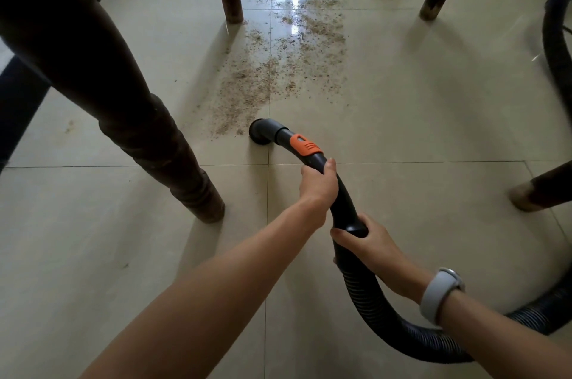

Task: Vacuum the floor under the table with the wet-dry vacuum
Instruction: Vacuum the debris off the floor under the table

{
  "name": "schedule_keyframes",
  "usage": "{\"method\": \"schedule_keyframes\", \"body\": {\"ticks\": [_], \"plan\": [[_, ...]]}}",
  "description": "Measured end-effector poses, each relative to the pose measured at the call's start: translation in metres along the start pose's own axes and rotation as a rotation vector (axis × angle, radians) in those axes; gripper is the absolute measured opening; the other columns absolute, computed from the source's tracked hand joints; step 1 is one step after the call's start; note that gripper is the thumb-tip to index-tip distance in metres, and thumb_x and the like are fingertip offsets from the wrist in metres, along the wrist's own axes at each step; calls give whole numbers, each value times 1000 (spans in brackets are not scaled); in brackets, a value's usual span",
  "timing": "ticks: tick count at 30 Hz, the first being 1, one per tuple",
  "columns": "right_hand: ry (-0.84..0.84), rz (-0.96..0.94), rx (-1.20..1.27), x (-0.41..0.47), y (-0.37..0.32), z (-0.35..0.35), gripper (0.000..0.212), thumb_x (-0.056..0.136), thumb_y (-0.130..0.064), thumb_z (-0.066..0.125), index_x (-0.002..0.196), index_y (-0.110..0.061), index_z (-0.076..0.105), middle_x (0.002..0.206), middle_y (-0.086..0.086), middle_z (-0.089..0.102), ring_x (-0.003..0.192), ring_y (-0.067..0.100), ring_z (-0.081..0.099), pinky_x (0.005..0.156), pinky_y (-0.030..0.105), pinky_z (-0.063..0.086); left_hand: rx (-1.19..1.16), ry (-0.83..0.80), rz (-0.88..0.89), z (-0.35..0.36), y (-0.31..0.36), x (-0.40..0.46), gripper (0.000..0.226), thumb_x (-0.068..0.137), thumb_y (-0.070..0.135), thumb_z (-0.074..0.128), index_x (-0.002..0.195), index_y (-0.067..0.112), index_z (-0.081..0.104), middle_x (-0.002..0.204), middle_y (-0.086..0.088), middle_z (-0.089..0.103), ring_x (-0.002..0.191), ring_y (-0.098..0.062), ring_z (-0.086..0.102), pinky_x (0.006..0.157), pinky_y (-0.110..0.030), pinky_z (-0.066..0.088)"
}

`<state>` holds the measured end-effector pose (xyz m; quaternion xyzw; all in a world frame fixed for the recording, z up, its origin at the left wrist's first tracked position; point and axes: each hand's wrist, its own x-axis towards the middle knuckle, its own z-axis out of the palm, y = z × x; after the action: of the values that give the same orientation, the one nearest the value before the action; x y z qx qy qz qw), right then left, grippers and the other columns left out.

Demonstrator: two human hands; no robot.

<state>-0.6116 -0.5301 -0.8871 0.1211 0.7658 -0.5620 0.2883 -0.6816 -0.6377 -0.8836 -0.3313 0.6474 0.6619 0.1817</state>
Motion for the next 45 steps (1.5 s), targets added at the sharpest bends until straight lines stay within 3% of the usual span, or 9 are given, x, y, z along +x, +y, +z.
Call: {"method": "schedule_keyframes", "body": {"ticks": [5,11,15,22,29,34,37,45], "plan": [[56,-58,-32,10,-10,15,17,81,-19,69,86,-19,53,77,9,63,71,28,65,70,44,55,-24,14,19,-15,9,10,44,98,37,42,129,6,41,111,-11,53,99,-25,52,89,-40,48],[58,-82,-67,22,-26,32,17,82,-22,68,89,-21,52,76,0,60,66,15,61,64,32,52,-42,5,41,-33,20,20,42,98,38,43,128,8,44,112,-10,55,106,-27,55,84,-37,49],[41,-72,-36,22,-28,39,17,82,-21,68,87,-21,51,76,3,61,67,20,63,66,36,53,-14,37,60,-36,21,19,44,99,39,41,129,7,42,110,-10,54,103,-27,53,92,-40,47],[-34,-14,-54,7,-6,26,20,80,-21,70,91,-16,55,82,15,65,77,32,67,74,47,55,60,64,47,-30,-2,3,48,100,38,37,134,4,34,122,-15,52,110,-30,53,86,-37,44],[-9,-74,-78,21,-27,39,16,81,-20,69,86,-19,53,75,4,62,67,20,62,67,37,54,-11,106,64,-45,14,12,47,99,38,39,132,4,38,119,-14,54,106,-28,53,95,-42,46],[-19,-99,-108,28,-34,54,19,80,-24,69,86,-24,51,78,2,62,74,21,64,73,40,54,-55,123,70,-59,20,14,45,100,36,39,130,3,39,105,-9,50,97,-23,49,88,-37,45],[-67,-64,-105,22,-30,50,19,81,-24,69,91,-21,53,81,4,63,72,19,64,68,34,53,-13,127,66,-60,11,12,46,99,38,39,130,4,39,108,-9,51,98,-25,51,94,-40,46],[-93,-53,-142,24,-34,43,22,80,-26,70,93,-18,54,81,5,63,73,21,64,72,38,55,-37,154,45,-60,13,11,47,99,39,38,132,4,36,116,-13,53,103,-27,52,98,-44,45]]}}
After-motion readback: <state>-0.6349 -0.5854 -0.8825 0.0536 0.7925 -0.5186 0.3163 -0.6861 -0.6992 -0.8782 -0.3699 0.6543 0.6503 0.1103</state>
